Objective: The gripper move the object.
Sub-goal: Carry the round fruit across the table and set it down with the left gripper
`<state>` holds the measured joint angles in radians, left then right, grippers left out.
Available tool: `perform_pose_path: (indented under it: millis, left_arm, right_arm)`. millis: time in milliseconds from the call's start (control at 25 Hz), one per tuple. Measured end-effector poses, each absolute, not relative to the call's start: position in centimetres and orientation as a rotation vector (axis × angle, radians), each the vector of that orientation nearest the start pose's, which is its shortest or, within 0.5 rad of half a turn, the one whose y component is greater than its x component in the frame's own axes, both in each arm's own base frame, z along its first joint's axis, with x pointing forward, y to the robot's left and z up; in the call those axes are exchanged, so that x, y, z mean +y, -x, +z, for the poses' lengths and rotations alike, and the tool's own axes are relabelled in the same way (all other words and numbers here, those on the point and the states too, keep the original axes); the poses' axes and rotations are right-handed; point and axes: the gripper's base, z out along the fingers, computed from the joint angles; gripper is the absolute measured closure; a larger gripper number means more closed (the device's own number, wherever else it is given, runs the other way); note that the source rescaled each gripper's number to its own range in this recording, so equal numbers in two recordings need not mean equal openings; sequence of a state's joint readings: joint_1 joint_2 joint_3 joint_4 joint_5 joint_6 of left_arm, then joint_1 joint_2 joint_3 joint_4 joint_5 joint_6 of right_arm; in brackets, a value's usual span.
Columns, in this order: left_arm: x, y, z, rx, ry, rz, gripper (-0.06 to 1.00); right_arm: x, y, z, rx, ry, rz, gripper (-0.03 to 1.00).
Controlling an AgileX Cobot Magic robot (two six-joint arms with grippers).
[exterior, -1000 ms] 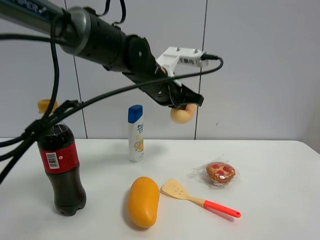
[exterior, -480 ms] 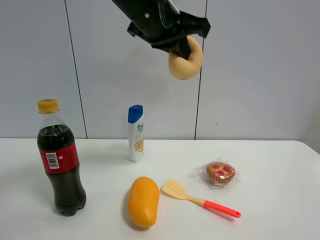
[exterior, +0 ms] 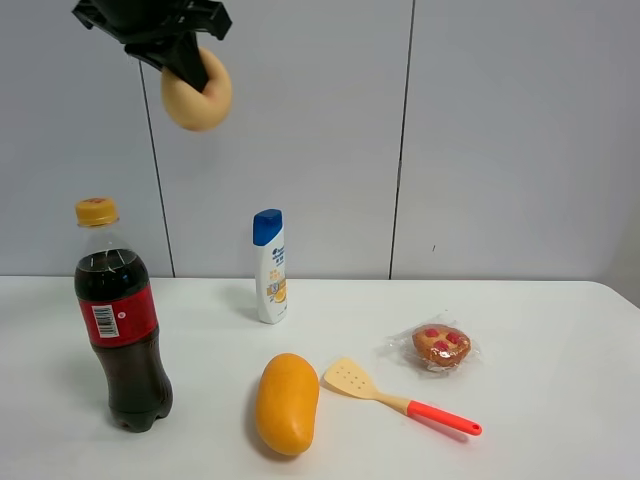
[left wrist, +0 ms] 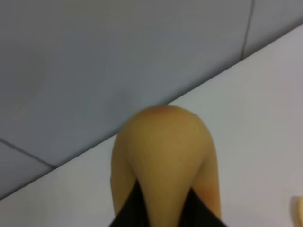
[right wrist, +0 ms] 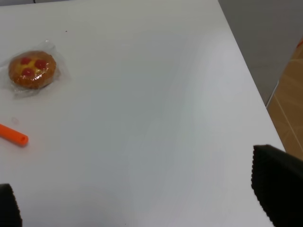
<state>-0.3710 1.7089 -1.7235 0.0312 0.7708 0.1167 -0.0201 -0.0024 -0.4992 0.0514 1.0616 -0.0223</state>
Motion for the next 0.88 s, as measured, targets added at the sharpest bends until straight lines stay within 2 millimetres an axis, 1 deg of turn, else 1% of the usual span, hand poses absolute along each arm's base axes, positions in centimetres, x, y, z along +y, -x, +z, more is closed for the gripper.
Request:
perform_pose_path:
  millis: [120, 200, 320, 360, 480, 600, 760, 880]
  left_arm:
    - [-11.8, -37.9, 38.6, 2.178, -0.540, -0.039, 0.94]
    - [-10.6, -38.6, 38.1, 2.191, -0.545, -0.001, 0.94]
    - [-9.5, -39.9, 36.5, 2.227, -0.549, 0.033, 0.94]
    - [-9.5, -39.9, 36.5, 2.227, -0.549, 0.033, 0.94]
    - [-9.0, -41.6, 33.8, 2.291, -0.546, 0.044, 0.94]
    - [-9.3, -43.0, 30.8, 2.358, -0.557, 0.028, 0.94]
    - [-9.8, -44.4, 26.9, 2.448, -0.559, -0.016, 0.94]
    - [-10.1, -44.9, 24.8, 2.496, -0.550, -0.050, 0.94]
  right_arm:
    - [0.4, 0.5, 27.7, 2.043, 0.005, 0.035, -0.03]
    - [0.4, 0.5, 27.7, 2.043, 0.005, 0.035, -0.03]
    - [0.4, 0.5, 27.7, 2.043, 0.005, 0.035, -0.03]
    - [0.4, 0.5, 27.7, 2.043, 0.005, 0.035, -0.03]
    - [0.4, 0.5, 27.7, 2.043, 0.005, 0.035, -0.03]
    - [0.4, 0.5, 27.7, 2.043, 0.005, 0.035, -0.03]
    - [0.4, 0.5, 27.7, 2.043, 0.005, 0.035, -0.03]
    - [0.4, 0.5, 27.7, 2.043, 0.005, 0.035, -0.03]
